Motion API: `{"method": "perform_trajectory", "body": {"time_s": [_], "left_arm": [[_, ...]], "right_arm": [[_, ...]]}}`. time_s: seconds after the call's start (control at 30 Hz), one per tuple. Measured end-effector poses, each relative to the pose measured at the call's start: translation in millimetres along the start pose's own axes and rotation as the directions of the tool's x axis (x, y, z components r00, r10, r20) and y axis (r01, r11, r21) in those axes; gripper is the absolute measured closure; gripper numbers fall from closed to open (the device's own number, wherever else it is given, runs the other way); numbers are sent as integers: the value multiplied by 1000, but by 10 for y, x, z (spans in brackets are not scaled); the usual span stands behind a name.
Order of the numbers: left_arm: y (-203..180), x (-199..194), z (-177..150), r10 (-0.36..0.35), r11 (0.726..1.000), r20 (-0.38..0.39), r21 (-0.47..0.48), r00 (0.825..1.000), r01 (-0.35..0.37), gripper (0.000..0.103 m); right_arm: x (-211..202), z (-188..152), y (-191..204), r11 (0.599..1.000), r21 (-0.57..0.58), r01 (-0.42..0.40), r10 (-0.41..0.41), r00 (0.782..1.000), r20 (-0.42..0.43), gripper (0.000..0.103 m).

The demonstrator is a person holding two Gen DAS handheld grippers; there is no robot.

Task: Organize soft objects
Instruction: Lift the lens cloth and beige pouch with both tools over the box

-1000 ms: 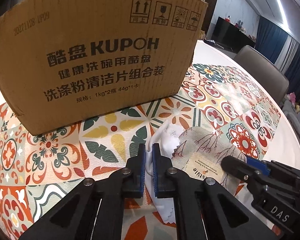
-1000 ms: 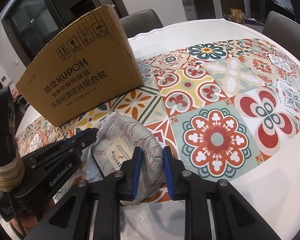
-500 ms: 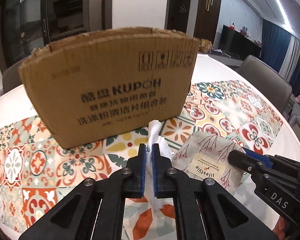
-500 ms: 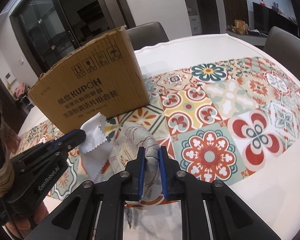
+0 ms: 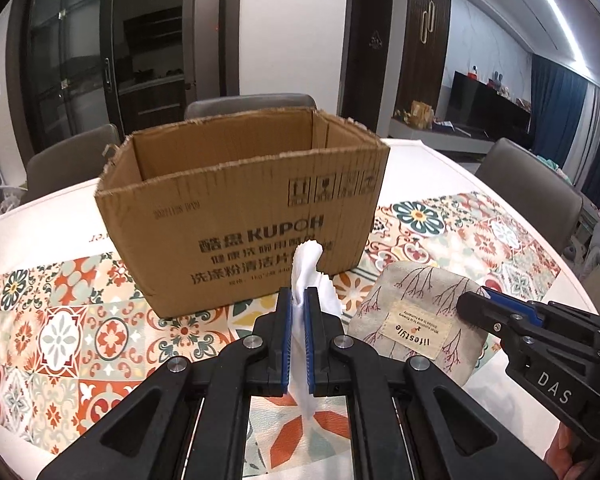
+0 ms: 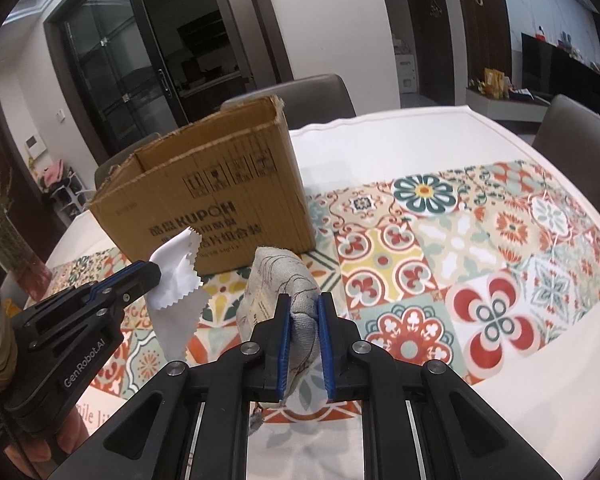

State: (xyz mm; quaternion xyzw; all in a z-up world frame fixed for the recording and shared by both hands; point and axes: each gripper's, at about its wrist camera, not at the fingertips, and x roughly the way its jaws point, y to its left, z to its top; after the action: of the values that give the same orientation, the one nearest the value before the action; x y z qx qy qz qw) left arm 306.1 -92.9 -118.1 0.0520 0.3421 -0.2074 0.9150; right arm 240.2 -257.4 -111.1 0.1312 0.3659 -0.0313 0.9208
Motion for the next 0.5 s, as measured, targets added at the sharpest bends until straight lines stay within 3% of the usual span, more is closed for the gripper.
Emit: {"method": "perform_trajectory", "body": {"time_s": [0.5], "left_arm": [[-61,-516,260,54,998,90,-16,994,-53,95]], "right_arm": [[-453,344,110,997,-65,-32,38,995,94,88]]}}
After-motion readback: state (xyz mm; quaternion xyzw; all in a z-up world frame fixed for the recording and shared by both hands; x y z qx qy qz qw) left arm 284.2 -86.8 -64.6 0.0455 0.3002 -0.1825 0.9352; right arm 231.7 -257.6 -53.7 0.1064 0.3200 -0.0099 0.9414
